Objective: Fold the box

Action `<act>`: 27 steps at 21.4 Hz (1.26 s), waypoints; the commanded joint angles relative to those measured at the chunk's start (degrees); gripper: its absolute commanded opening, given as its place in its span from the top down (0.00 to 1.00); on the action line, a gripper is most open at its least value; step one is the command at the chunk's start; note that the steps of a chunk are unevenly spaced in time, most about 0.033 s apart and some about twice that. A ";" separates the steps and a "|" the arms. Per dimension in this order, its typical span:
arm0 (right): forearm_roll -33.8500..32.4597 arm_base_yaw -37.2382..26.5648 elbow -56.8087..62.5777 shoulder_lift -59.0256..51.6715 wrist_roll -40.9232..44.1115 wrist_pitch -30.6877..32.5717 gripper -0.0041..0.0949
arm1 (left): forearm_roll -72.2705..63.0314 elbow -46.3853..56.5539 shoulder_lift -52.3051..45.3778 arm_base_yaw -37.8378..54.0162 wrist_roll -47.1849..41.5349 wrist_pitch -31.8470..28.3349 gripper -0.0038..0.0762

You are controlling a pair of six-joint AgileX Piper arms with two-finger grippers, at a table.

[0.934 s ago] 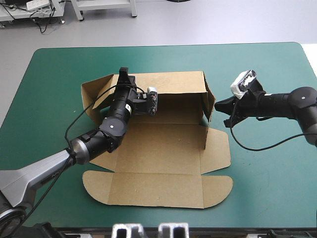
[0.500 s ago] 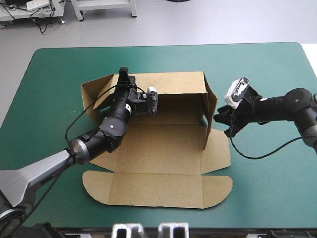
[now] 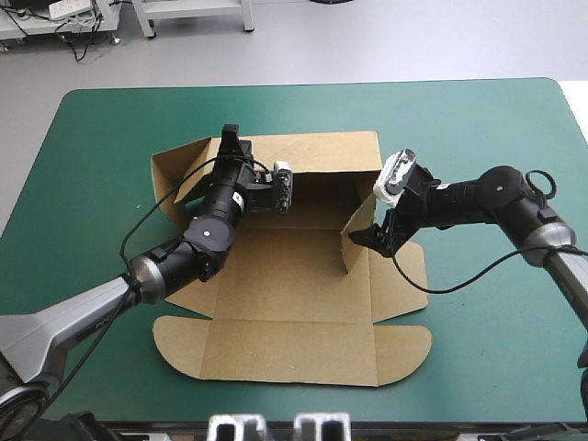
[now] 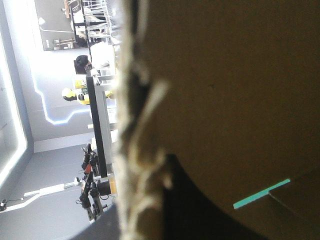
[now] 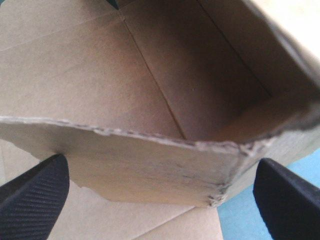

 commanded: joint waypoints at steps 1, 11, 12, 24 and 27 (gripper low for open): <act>7.13 1.89 -2.88 -1.86 0.31 -7.65 0.02 | 0.98 -2.22 -0.95 -0.29 0.47 -1.33 0.93; -4.53 1.89 -3.03 -1.86 19.04 -15.75 0.06 | -26.45 -8.21 0.07 -0.39 16.01 7.29 0.93; -6.18 1.89 -3.03 -1.86 20.59 -16.13 0.09 | -27.90 -8.10 -0.17 -0.39 17.09 7.29 0.93; 3.25 1.89 -3.03 -1.76 14.45 -13.62 0.59 | -30.13 -7.42 -1.06 -2.08 17.91 2.91 0.94; 2.88 1.89 -3.03 -1.76 14.30 -11.23 0.80 | -30.13 -7.42 -1.06 -3.33 17.91 3.05 0.94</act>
